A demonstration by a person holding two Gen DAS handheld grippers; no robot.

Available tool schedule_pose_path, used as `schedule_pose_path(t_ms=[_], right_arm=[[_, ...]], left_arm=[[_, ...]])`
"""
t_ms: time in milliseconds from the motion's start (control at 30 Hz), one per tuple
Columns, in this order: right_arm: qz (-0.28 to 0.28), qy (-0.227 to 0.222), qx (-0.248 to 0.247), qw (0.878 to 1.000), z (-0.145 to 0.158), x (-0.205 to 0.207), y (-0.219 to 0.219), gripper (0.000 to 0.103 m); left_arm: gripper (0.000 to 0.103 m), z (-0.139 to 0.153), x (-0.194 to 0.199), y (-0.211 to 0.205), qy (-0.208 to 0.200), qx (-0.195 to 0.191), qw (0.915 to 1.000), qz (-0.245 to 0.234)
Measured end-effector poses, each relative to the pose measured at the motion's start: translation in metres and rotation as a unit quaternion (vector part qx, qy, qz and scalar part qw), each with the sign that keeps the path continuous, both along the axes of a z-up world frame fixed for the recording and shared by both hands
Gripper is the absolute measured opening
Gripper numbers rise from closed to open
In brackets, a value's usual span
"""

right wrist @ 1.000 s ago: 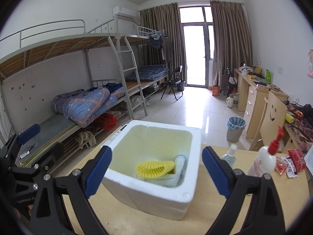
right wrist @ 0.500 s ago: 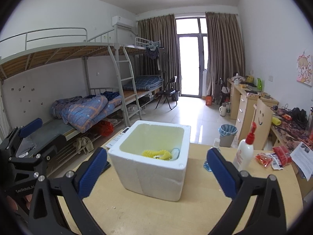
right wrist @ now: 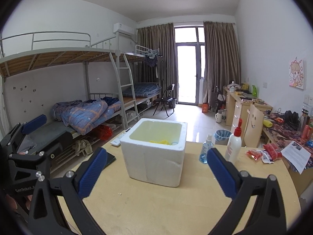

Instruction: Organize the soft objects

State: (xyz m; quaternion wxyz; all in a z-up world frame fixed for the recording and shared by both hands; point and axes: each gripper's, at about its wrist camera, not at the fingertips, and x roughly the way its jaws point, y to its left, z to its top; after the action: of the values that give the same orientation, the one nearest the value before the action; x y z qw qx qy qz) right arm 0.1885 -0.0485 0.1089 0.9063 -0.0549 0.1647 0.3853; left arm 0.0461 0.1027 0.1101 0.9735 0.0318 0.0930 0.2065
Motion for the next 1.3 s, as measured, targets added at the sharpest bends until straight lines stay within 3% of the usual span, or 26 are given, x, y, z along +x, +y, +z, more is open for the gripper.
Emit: schedule_pose_path(t_ms=[133, 500, 1000, 1300], right_arm=[[-0.002, 0.003, 0.011, 1.0, -0.006, -0.004, -0.008, 0.103], [-0.024, -0.042, 0.037, 0.998, -0.038, -0.029, -0.037, 0.103], [-0.059, -0.048, 0.049, 0.996, -0.093, -0.05, -0.061, 0.103], [-0.071, -0.05, 0.043, 0.995, -0.109, -0.069, -0.07, 0.103]], left_arm=[[0.102, -0.008, -0.004, -0.008, 0.001, 0.003, 1.0, -0.008], [0.102, -0.044, -0.021, -0.023, -0.041, -0.013, 0.9987, -0.026], [0.102, -0.096, -0.046, -0.051, -0.051, 0.007, 0.9984, -0.023], [0.102, -0.112, -0.052, -0.059, -0.036, -0.011, 0.9987, -0.035]])
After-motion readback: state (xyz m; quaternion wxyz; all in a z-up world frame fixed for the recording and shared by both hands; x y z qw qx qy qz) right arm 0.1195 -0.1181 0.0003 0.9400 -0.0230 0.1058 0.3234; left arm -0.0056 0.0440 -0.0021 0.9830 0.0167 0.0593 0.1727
